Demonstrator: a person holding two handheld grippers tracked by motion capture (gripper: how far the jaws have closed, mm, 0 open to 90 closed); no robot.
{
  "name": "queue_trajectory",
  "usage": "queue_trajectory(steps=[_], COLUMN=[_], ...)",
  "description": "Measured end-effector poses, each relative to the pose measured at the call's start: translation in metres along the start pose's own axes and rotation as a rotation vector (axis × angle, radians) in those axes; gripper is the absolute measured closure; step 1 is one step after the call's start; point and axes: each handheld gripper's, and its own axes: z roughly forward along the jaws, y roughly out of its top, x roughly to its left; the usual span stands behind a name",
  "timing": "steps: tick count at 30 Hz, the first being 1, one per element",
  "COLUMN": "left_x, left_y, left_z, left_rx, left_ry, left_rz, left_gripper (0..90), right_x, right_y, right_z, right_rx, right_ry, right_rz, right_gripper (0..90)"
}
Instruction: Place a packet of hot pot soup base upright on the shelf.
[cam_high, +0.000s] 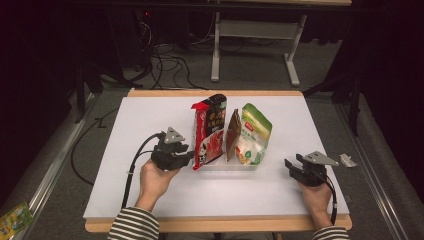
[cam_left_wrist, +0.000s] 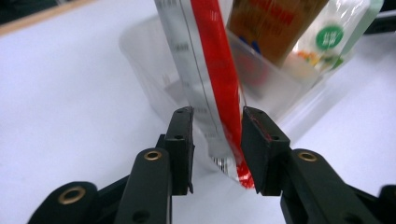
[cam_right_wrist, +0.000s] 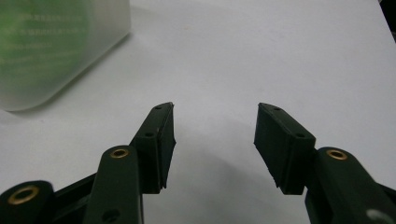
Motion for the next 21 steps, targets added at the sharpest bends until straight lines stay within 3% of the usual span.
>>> queue_trajectory(steps=[13,21], left_x=[-0.008,-0.013], left_y=[-0.01,-0.009], left_z=[0.016,0.025], left_rx=[0.04,0.055], left_ry=[-0.01,0.007], left_rz=[0.003,0.016], left_gripper=[66.9,67.6], right_x=[0.001,0.001], right_y=[0.0,0.0], right_z=[0.0,0.0], right_rx=[0.006,0.006], right_ry=[-0.005,-0.005], right_rz=[0.003,0.0], right_gripper=[48.4,48.4])
